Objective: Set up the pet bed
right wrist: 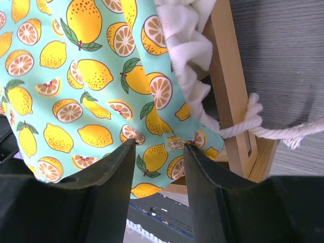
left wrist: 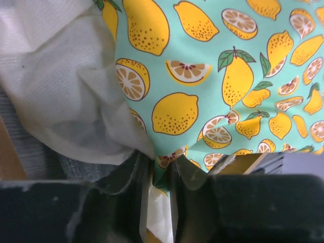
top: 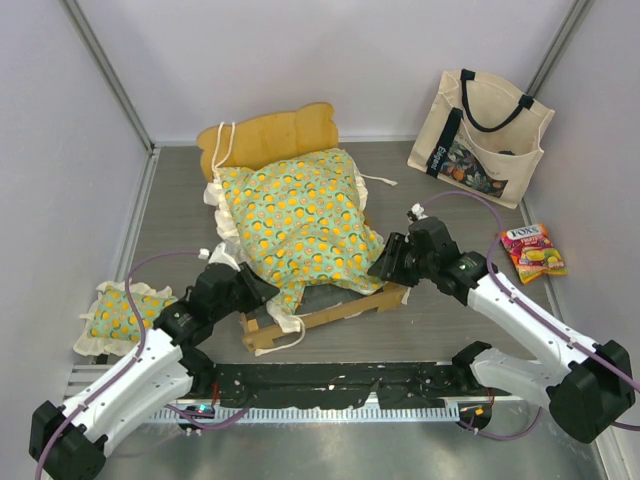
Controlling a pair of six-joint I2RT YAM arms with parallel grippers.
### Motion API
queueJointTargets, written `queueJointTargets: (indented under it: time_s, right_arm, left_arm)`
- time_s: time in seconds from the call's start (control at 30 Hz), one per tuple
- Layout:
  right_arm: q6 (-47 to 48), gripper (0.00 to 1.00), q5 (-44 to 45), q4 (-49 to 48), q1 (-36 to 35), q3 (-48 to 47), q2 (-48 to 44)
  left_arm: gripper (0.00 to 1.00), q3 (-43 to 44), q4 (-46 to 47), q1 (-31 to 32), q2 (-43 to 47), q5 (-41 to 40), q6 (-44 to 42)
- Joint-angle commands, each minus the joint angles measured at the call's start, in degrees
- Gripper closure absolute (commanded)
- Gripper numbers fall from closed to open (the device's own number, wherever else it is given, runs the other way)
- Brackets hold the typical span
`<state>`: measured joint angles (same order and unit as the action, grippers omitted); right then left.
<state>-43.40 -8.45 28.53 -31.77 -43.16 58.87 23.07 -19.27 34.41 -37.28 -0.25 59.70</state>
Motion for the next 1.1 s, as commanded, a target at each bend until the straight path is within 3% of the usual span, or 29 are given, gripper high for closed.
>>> queueJointTargets:
  time_s: [0.0, 0.07, 0.27, 0.4, 0.57, 0.6, 0.67, 0.87, 0.97, 1.07]
  right_arm:
    - [-0.2, 0.52, 2.5, -2.1, -0.4, -0.2, 0.7]
    - [0.3, 0.56, 5.3, -1.3, -0.3, -0.3, 0.9]
    - [2.5, 0.70, 13.2, -0.7, -0.3, -1.4, 0.4]
    - [4.0, 0.71, 15.5, 0.4, -0.3, -2.8, 1.2]
    - [5.2, 0.72, 14.3, 0.5, -0.3, -3.5, 2.4]
    - [6.8, 0.71, 12.9, 0.7, -0.3, -4.5, 1.6]
    - [8.0, 0.65, 11.5, 1.3, -0.4, -5.6, -0.2]
    - [9.4, 0.58, 10.8, 3.3, -0.4, -9.9, -6.9]
    - [9.4, 0.58, 9.2, 4.2, -0.4, -11.5, -6.0]
    - [8.7, 0.58, 6.6, 3.1, -0.7, -11.7, -5.1]
  left_arm:
    - [0.89, 0.8, 1.0, -0.1, 1.9, -2.5, -1.9]
    - [1.00, 2.6, -1.3, -0.1, 3.3, -2.8, -3.4]
    - [1.00, 6.3, -11.5, -0.2, 11.3, -4.5, -9.3]
    - [1.00, 7.7, -17.9, -0.1, 14.8, -3.6, -12.1]
    - [0.99, 5.2, -17.4, 0.0, 12.2, 1.4, -8.3]
    - [0.89, 5.3, -16.8, 0.1, 11.4, 2.0, -8.3]
    - [0.47, 6.1, -19.0, 0.1, 8.6, 1.0, -7.0]
    - [0.18, 11.3, -26.8, 0.1, 15.1, -5.5, -4.0]
    - [0.16, 12.6, -29.2, 0.1, 19.4, -6.8, -0.7]
    - [0.18, 10.9, -26.9, 0.1, 19.4, -2.0, 2.1]
